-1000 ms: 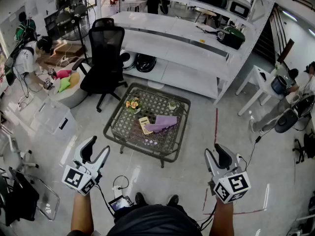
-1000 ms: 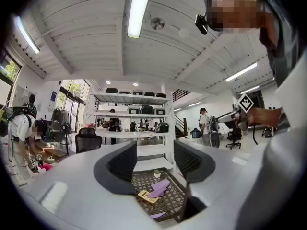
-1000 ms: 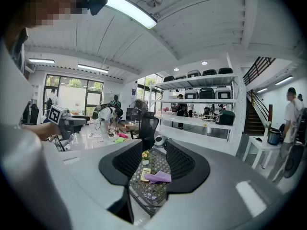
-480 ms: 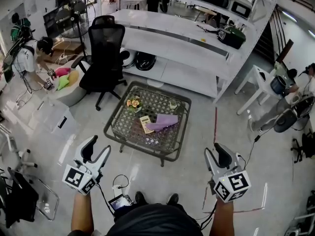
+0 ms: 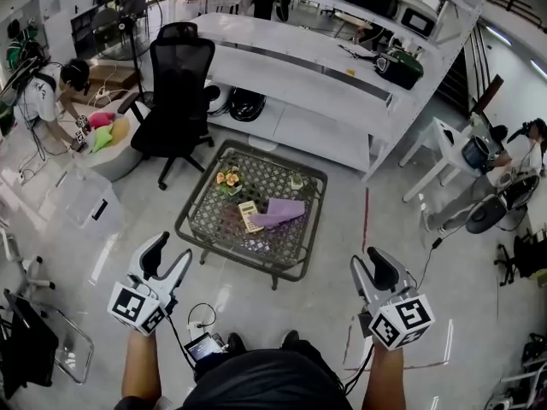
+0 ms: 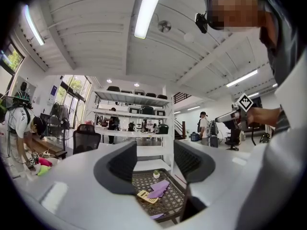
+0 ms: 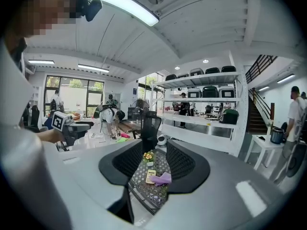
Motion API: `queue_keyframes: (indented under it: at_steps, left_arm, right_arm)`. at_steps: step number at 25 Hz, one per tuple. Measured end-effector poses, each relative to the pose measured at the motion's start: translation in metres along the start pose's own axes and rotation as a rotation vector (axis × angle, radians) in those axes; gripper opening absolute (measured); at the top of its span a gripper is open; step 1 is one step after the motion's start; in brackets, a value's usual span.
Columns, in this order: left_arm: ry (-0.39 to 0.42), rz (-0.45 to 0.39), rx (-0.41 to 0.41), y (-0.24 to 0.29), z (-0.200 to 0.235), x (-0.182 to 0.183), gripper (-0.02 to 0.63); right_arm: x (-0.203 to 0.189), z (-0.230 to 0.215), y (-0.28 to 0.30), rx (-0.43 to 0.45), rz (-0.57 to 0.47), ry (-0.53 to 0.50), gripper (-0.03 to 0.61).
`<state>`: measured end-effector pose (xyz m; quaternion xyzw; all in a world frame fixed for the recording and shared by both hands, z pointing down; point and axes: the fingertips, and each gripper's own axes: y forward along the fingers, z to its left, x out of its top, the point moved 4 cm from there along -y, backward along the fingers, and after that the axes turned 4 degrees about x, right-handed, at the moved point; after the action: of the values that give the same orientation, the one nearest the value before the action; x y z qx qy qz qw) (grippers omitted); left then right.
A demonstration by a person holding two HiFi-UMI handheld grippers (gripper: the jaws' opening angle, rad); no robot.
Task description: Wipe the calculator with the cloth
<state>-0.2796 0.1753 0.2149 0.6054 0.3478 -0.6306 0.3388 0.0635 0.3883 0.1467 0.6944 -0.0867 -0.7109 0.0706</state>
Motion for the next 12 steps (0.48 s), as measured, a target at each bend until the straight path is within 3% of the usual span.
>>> queue_keyframes:
  at_steps: [12]
  left_arm:
    - [0.0, 0.06, 0.068, 0.035, 0.006, -0.015, 0.275]
  right_arm:
    - [-0.014, -0.041, 0.065, 0.1, 0.021, 0.046, 0.137]
